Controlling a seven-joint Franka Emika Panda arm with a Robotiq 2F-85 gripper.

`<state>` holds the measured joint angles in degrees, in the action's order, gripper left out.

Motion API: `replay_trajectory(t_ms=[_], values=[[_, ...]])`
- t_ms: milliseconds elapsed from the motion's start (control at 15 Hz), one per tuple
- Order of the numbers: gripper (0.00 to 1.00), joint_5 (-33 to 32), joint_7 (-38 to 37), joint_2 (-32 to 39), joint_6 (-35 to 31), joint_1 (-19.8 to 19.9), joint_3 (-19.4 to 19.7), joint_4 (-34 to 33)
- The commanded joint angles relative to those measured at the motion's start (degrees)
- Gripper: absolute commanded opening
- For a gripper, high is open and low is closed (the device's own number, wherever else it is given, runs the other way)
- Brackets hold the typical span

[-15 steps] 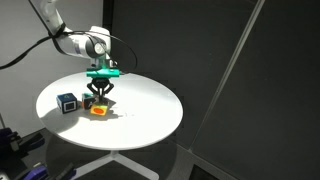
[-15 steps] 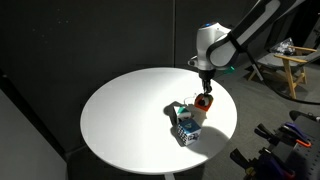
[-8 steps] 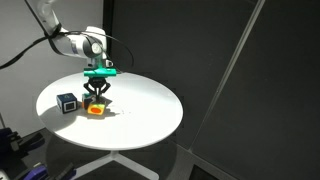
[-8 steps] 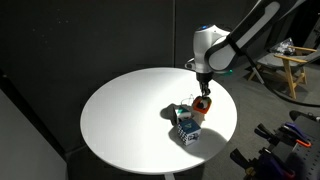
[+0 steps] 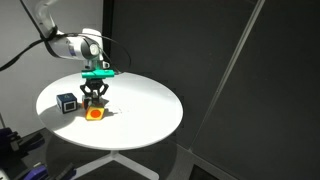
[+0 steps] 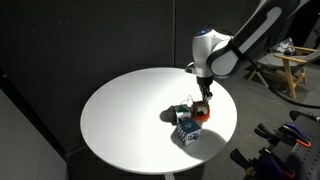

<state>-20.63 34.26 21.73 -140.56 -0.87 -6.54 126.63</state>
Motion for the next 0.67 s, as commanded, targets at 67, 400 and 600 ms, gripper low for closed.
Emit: replay_trajectory(t_ms=[67,400,600], values=[[0.68,-1.36,0.77,-0.56,-1.26,-0.23,0.59,1.01],[1.00,-0.25,-1.15,-1.67,-0.14,-0.59,0.39,1.61],[1.00,1.54,-4.46,-2.83,0.66,-1.02,0.02,1.88]])
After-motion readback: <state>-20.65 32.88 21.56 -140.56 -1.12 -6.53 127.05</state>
